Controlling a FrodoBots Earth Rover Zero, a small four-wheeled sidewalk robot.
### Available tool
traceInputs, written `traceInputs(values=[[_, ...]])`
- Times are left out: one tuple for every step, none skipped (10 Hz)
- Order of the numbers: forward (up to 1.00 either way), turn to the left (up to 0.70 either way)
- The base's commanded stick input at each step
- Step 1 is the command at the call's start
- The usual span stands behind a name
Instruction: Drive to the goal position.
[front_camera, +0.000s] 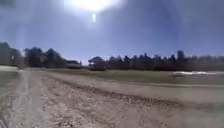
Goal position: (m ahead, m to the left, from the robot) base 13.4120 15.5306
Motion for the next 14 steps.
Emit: traceInputs(values=[[0.70, 0.03], [0.70, 0.03], [0.70, 0.03], [0.70, 0.03], [0.70, 0.03], [0.70, 0.03], [0.70, 0.03], [0.70, 0.03], [0.70, 0.03], [0.70, 0.03], [0.70, 0.03], [0.70, 0.03], [0.70, 0.03], [0.70, 0.35]])
